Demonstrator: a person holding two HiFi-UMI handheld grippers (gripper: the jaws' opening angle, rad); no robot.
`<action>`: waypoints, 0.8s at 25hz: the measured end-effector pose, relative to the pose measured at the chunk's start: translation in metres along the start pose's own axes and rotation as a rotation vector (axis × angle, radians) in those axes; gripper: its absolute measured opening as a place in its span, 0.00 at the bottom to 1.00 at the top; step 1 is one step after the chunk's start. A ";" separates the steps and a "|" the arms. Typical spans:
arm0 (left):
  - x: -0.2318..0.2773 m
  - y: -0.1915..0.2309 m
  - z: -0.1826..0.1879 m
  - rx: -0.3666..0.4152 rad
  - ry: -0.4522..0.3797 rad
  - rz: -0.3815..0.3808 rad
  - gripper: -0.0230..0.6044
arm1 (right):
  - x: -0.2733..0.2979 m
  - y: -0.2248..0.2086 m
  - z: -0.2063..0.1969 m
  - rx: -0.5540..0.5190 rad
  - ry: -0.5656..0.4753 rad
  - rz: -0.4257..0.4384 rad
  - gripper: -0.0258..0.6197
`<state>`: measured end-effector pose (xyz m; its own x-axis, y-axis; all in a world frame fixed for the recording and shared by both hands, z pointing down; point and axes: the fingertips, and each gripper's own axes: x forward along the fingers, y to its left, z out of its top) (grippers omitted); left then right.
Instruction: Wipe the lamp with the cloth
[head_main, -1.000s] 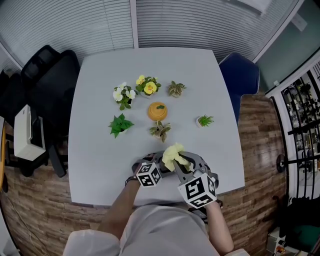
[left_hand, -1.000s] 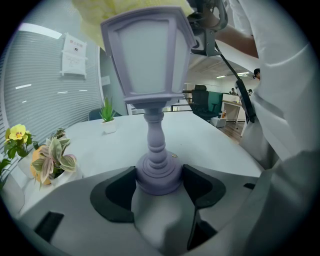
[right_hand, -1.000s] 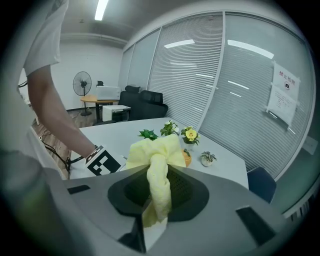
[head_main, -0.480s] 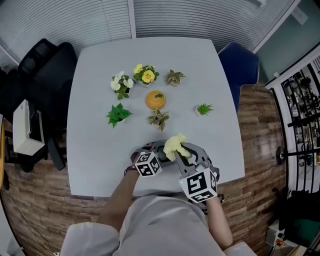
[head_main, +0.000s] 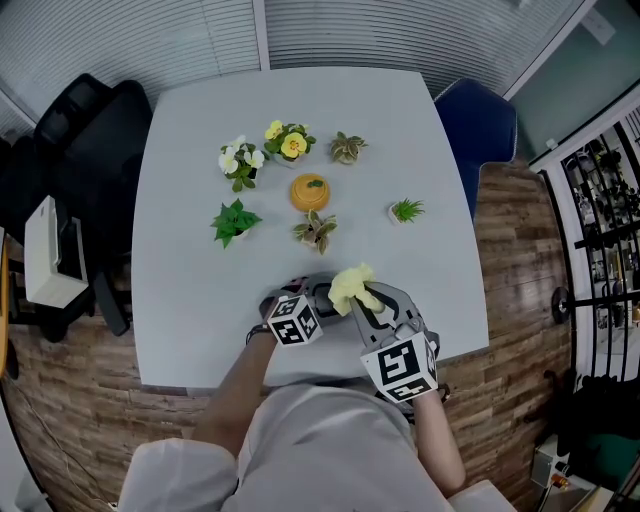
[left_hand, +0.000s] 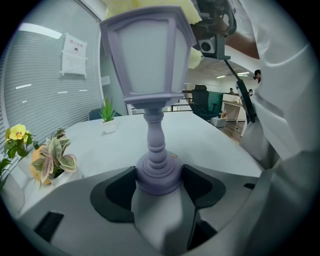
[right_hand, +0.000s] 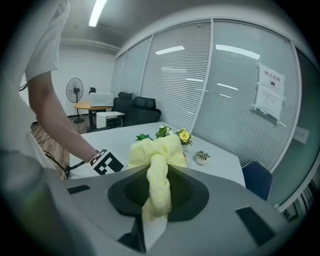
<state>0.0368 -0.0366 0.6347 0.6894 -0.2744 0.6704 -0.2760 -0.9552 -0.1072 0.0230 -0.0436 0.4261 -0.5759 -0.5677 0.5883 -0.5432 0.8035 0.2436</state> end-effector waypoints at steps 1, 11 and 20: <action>0.000 0.000 0.000 0.000 0.000 0.000 0.52 | -0.001 0.001 -0.001 0.000 0.001 0.000 0.16; -0.001 -0.001 0.001 0.001 0.000 0.001 0.52 | -0.007 0.007 -0.009 0.014 0.017 0.021 0.16; 0.000 0.000 0.001 0.002 0.001 0.002 0.52 | -0.008 0.009 -0.024 0.068 0.021 0.038 0.16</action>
<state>0.0372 -0.0365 0.6343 0.6884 -0.2765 0.6706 -0.2764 -0.9547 -0.1099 0.0377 -0.0274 0.4420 -0.5840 -0.5325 0.6127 -0.5621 0.8098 0.1680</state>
